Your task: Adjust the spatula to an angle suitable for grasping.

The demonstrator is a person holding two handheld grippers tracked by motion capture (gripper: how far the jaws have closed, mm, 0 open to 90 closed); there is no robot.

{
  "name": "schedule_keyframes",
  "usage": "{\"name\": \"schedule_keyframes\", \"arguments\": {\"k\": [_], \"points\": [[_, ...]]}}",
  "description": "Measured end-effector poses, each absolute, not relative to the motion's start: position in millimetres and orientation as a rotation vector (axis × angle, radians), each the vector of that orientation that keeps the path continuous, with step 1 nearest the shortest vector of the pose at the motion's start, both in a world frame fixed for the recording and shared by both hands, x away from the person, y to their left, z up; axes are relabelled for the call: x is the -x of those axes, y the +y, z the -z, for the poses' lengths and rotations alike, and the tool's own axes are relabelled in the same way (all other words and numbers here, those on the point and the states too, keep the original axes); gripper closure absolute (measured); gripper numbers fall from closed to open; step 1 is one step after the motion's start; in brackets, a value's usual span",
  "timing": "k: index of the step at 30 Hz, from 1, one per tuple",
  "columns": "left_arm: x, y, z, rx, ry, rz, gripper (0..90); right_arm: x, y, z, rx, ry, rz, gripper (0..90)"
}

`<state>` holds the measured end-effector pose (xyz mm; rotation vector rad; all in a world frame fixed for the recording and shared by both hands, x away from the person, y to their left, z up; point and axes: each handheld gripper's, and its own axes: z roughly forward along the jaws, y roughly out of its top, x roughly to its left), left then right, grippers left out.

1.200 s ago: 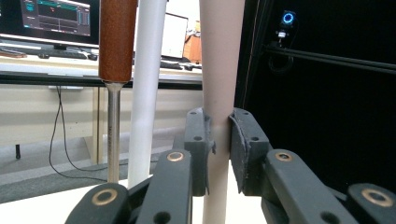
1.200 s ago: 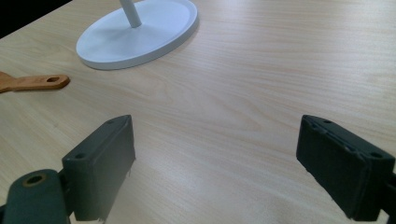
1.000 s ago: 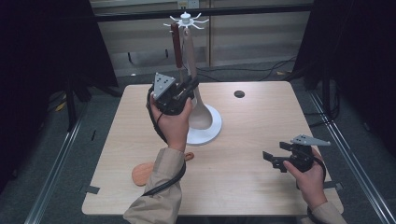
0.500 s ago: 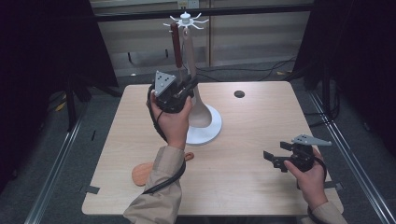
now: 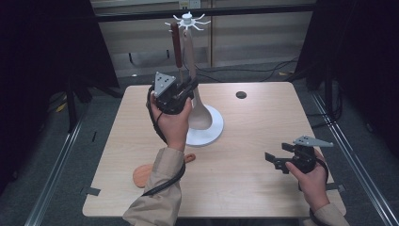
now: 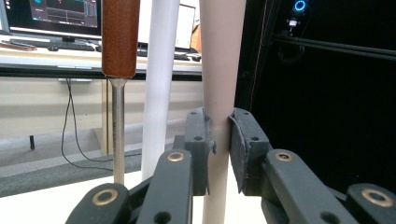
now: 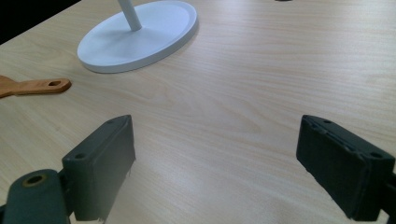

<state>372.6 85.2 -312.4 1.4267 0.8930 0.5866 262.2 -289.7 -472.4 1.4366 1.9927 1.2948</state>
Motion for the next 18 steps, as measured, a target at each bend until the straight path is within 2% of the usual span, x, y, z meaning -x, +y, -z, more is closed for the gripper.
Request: {"name": "schedule_keyframes", "arguments": {"k": [18], "points": [[-378.1, 84.7, 321.9, -1.385, 0.882, -0.579, 77.6, -262.9, -291.3, 473.4, -1.439, 1.99, -1.295, 10.9]]}}
